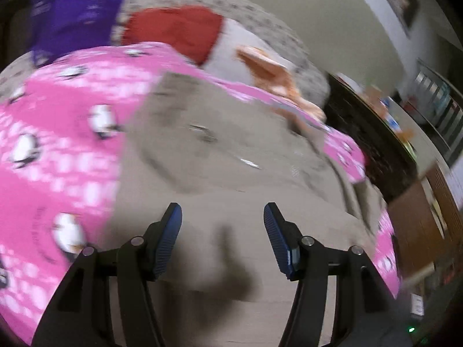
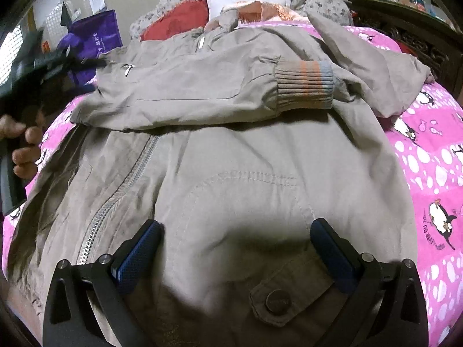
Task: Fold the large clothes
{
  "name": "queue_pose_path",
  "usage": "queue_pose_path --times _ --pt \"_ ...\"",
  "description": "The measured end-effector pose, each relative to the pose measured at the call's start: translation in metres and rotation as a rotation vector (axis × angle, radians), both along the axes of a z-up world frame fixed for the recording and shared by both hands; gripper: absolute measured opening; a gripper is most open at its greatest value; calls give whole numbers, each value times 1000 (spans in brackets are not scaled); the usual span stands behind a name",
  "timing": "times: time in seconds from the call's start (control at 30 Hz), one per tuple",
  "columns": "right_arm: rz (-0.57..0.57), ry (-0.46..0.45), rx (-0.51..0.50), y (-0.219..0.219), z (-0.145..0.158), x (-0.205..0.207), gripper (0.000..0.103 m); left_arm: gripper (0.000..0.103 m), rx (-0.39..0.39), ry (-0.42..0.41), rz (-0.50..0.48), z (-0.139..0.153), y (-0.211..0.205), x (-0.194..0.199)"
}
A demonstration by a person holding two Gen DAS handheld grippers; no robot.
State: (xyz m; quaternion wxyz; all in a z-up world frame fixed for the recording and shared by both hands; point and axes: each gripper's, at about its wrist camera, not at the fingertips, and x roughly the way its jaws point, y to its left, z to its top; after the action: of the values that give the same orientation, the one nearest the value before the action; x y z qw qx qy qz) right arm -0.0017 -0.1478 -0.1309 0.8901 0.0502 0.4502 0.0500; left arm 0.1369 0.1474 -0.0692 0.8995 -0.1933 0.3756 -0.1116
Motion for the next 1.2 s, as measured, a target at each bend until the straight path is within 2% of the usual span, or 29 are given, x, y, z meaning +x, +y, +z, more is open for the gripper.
queue_pose_path --times 0.07,0.2,0.23,0.27,0.3,0.33,0.37,0.4,0.43,0.47,0.5,0.53,0.6,0.67,0.73,0.8,0.83,0.87,0.9,0.93,1.03,1.1,1.17,1.2 --pt "-25 8 -2 -3 16 5 97 58 -23 -5 48 -2 12 1" --pt "-8 -224 10 -5 75 7 95 58 -27 -14 114 -2 17 10" --pt "26 -264 30 -4 84 12 90 58 -26 -3 131 -3 17 13" --pt "83 -275 45 -2 89 21 75 58 -14 14 146 -7 18 19" --pt "150 -251 51 2 87 34 49 58 10 23 143 -10 13 21" --pt "184 -218 50 3 81 45 36 58 27 27 144 -14 12 21" --pt "188 -162 54 -1 68 59 13 58 39 32 147 -17 11 19" --pt "180 -139 55 -6 58 64 8 57 42 36 147 -21 10 17" --pt "166 -123 48 -13 49 71 8 57 45 42 152 -26 12 13" --pt "134 -89 10 -23 32 79 6 57 55 57 156 -31 13 11" --pt "121 -55 3 -31 20 84 0 57 79 84 167 -38 15 10" --pt "119 -46 52 -42 9 85 0 57 89 97 172 -42 16 9" --pt "104 -57 131 -57 7 80 0 53 94 95 179 -42 19 6" --pt "91 -46 130 -57 15 77 0 53 94 78 193 -30 18 5" --pt "96 -71 130 -55 25 71 0 53 78 25 205 -12 17 9" --pt "105 -150 142 -54 50 63 9 54 73 -24 194 9 10 24" --pt "100 -174 131 -51 60 68 11 54 86 -26 184 14 5 35" --pt "80 -208 109 -50 71 72 18 54 99 -20 176 15 2 46" --pt "70 -216 106 -51 75 74 29 54 113 -8 167 15 0 59" --pt "68 -202 113 -53 73 82 31 54 138 19 178 11 -1 75" --pt "48 -124 46 -52 45 106 24 54 142 131 224 -7 8 106" --pt "8 -35 44 -56 14 120 25 54 146 237 265 -26 18 120" --pt "1 -88 100 -61 9 116 26 54 83 235 281 -28 27 117" --pt "6 -86 99 -60 10 115 29 54 88 223 276 -25 27 112"
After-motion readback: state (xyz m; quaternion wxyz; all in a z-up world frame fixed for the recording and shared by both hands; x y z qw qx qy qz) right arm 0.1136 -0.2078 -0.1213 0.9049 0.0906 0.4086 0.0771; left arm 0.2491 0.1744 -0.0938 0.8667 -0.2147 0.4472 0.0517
